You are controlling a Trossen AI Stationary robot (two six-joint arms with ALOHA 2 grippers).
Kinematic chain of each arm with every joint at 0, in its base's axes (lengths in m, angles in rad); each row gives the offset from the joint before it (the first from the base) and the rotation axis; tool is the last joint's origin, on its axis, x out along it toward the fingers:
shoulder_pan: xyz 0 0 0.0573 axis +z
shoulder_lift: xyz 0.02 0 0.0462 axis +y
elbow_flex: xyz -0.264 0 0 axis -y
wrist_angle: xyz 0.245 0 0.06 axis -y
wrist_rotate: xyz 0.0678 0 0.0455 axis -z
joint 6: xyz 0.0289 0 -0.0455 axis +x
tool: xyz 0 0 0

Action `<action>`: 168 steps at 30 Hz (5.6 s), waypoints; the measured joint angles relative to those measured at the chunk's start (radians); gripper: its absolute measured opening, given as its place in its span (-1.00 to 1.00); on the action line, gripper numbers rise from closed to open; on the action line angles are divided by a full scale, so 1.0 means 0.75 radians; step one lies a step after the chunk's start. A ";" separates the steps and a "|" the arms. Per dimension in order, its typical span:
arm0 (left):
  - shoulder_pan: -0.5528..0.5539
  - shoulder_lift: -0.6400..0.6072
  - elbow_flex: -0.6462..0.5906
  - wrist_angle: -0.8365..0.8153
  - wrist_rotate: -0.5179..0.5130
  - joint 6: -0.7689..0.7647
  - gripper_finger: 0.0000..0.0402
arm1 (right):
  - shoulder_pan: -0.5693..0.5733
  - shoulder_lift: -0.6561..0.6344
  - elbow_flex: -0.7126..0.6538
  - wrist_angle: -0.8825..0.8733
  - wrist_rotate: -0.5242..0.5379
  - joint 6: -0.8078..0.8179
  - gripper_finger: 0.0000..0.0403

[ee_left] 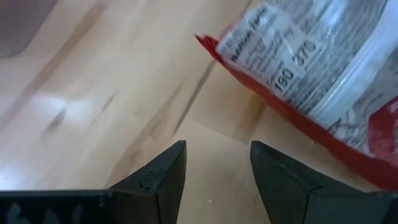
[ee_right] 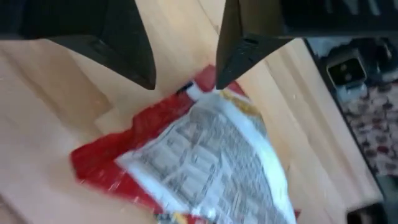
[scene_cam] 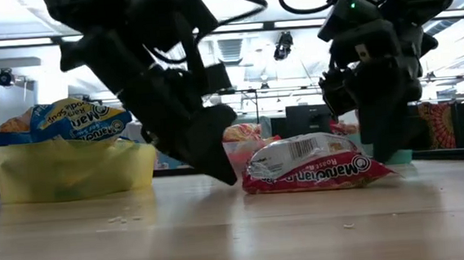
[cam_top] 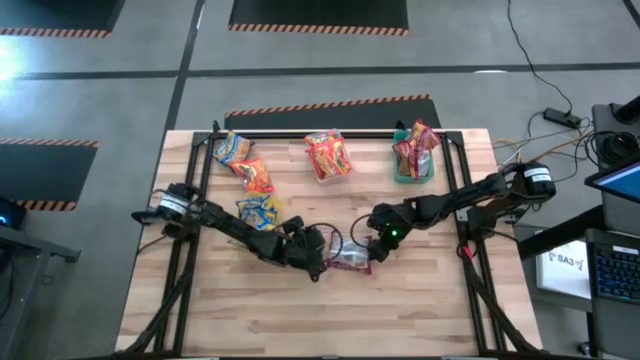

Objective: Sort Maruchan noodles
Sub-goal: Put the red noodle pack into the green bin

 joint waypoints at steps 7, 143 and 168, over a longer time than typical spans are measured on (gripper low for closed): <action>0.026 0.068 0.002 0.128 0.044 0.065 -0.18 | 0.008 -0.002 -0.004 0.018 0.173 0.063 -0.09; 0.858 0.930 1.694 0.446 0.801 0.743 -0.32 | -1.057 -0.516 0.247 -0.565 1.320 -0.916 -0.17; 0.866 0.945 1.685 0.273 0.839 0.763 -0.32 | -1.007 -0.462 0.402 -0.649 0.834 -0.880 -0.17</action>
